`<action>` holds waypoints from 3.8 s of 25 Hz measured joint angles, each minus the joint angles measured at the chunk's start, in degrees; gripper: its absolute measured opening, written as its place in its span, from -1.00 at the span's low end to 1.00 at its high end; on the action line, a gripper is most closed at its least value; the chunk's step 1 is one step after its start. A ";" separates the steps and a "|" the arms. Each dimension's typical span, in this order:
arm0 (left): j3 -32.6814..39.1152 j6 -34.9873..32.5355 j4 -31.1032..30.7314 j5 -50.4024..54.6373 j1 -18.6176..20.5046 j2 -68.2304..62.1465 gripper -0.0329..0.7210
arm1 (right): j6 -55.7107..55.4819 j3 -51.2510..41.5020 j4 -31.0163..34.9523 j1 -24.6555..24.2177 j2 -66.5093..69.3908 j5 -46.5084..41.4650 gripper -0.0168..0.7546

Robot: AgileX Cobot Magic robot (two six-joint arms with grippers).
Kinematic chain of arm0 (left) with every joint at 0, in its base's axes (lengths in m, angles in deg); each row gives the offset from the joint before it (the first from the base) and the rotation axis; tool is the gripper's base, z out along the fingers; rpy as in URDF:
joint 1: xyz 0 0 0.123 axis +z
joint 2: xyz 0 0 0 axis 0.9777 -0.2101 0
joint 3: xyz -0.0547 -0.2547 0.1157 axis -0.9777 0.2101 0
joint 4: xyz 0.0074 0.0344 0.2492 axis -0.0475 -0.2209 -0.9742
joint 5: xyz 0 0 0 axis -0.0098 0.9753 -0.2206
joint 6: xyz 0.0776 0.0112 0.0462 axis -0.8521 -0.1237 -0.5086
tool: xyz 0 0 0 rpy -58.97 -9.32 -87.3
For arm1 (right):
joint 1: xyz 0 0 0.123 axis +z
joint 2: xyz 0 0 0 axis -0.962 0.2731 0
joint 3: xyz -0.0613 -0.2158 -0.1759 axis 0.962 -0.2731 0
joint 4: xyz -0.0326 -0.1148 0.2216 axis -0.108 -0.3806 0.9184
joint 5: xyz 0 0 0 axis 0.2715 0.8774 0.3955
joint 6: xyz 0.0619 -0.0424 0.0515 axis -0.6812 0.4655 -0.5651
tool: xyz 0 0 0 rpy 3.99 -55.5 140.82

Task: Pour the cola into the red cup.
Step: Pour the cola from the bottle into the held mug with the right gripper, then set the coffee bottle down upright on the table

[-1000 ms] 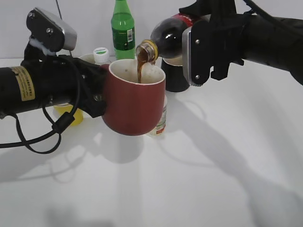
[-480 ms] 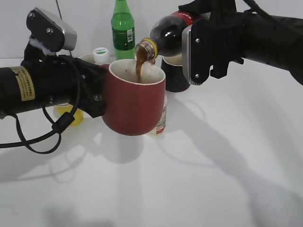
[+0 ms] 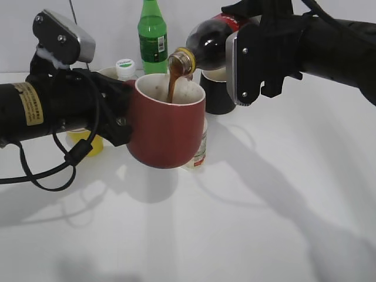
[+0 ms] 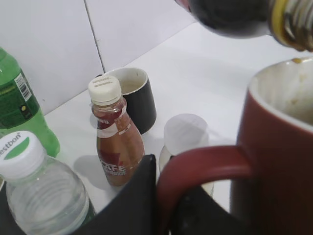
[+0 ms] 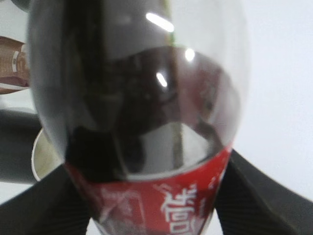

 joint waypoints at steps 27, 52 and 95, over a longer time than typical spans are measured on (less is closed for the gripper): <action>0.00 -8.80 9.31 -1.30 7.59 9.98 -0.80 | -58.89 -1.20 8.07 -2.19 -2.38 -0.57 0.30; -3.36 -17.12 11.04 -35.83 45.82 -27.67 -0.80 | -79.66 -11.74 4.53 -15.01 -3.04 6.44 0.30; -12.10 -20.66 10.98 -40.73 45.85 -47.07 -0.49 | -80.52 -11.74 4.53 -15.05 -3.04 6.44 0.30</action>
